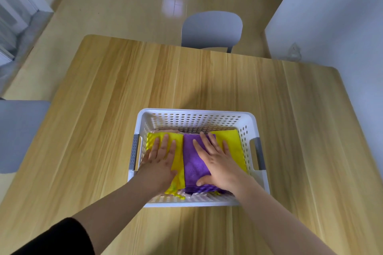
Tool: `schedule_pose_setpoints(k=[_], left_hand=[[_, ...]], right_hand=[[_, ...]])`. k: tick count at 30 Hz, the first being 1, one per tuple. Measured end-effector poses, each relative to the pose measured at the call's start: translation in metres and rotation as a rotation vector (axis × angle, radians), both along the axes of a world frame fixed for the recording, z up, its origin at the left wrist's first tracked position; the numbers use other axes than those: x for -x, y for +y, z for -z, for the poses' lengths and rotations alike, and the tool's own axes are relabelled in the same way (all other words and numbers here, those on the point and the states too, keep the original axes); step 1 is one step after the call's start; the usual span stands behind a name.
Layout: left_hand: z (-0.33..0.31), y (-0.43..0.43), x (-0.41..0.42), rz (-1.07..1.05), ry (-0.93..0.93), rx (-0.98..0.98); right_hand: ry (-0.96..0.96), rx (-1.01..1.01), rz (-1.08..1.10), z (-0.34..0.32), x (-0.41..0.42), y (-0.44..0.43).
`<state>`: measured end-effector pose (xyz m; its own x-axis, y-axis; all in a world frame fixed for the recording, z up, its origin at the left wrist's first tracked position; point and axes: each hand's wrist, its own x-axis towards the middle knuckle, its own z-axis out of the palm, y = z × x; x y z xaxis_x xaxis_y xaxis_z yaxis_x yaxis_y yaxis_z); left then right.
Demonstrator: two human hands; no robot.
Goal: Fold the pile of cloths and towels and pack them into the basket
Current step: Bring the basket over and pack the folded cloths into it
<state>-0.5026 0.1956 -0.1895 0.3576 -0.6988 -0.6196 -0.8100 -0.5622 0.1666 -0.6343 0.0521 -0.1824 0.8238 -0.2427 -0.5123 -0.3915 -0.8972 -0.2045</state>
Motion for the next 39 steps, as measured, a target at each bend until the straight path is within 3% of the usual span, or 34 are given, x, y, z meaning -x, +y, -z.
schedule_pose_setpoints(k=[7,15,18,20,23,28,32,36,39], left_hand=[[0.020,-0.006,0.000,0.094,-0.105,-0.102],[0.006,-0.013,-0.004,0.059,-0.029,-0.103],[-0.021,-0.011,-0.003,-0.065,0.072,0.058],[-0.036,-0.007,-0.001,-0.154,0.108,0.266],[-0.051,0.003,0.004,-0.218,0.082,0.555],[-0.058,0.023,-0.007,-0.333,-0.042,0.794],[-0.050,0.043,-0.020,-0.443,-0.194,0.723],[-0.046,0.048,-0.018,-0.660,0.016,0.526],[-0.037,0.049,-0.017,-0.700,0.038,0.523]], right_hand=[[0.045,0.052,-0.075,0.027,0.002,-0.011],[-0.018,0.038,-0.030,0.013,0.002,-0.008],[-0.156,-0.023,0.095,-0.010,0.008,-0.003],[-0.278,-0.074,0.231,-0.024,0.015,0.000],[-0.449,-0.115,0.420,-0.046,0.031,0.003],[-0.632,-0.014,0.659,-0.059,0.054,-0.001],[-0.710,0.111,0.812,-0.056,0.061,-0.008],[-0.566,0.014,0.926,-0.047,0.070,-0.012],[-0.486,-0.103,0.964,-0.036,0.074,-0.010]])
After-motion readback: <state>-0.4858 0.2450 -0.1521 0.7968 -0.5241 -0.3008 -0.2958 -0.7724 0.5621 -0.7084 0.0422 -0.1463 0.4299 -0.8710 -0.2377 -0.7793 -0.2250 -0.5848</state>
